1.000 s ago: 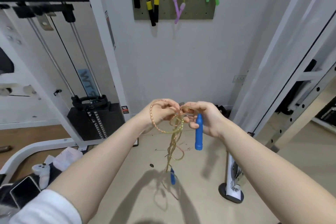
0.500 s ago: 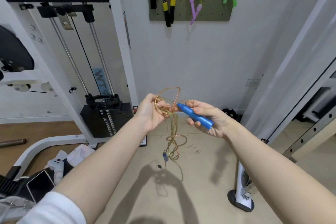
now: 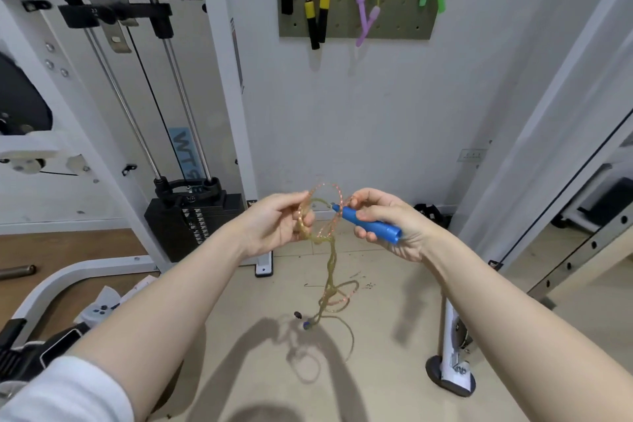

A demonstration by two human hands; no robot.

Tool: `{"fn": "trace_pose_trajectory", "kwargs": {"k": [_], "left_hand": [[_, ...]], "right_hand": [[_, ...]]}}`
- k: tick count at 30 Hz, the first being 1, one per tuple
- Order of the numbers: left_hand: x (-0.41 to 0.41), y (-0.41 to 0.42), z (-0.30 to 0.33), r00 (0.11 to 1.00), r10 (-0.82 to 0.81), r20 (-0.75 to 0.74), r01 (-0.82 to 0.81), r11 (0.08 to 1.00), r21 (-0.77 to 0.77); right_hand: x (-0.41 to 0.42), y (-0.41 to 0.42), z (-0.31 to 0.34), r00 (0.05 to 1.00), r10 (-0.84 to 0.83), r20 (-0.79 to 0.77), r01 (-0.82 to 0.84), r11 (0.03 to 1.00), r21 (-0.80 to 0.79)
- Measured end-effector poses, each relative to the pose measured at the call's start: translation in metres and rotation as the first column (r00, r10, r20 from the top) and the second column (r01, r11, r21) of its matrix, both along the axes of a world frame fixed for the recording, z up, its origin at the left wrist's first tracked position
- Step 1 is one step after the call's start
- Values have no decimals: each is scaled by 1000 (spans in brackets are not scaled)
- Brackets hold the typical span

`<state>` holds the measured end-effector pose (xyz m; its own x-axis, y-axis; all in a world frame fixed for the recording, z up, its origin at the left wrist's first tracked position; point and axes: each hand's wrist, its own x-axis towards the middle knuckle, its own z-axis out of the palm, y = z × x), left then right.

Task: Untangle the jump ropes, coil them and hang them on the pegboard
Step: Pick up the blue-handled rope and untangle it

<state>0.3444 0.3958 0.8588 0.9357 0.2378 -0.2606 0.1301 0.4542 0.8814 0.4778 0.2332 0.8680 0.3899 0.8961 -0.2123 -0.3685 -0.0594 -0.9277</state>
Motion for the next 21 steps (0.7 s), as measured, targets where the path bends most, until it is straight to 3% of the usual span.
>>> {"fn": "trace_pose_trajectory", "kwargs": {"k": [4,9,14,19,21], "left_hand": [[1,5,3,990,-99,-99,112,985,133],[-1,13,7,987,-123,-104,131,988,76],[-6,15,11,932,-261,-250,328,901,284],[-19,34,5,965,-228,-127,239,968,80],[-24,38,3,964,-216,-152,243,951,190]], "right_hand": [[-2,0,4,999,50,-11,-51,996,-78],[-10,9,5,994,73,83,-65,993,-96],[-23,22,6,976,177,124,-161,978,-129],[-33,39,8,920,206,333,-128,962,-241],[-39,46,5,887,233,400,-124,952,-279]]}}
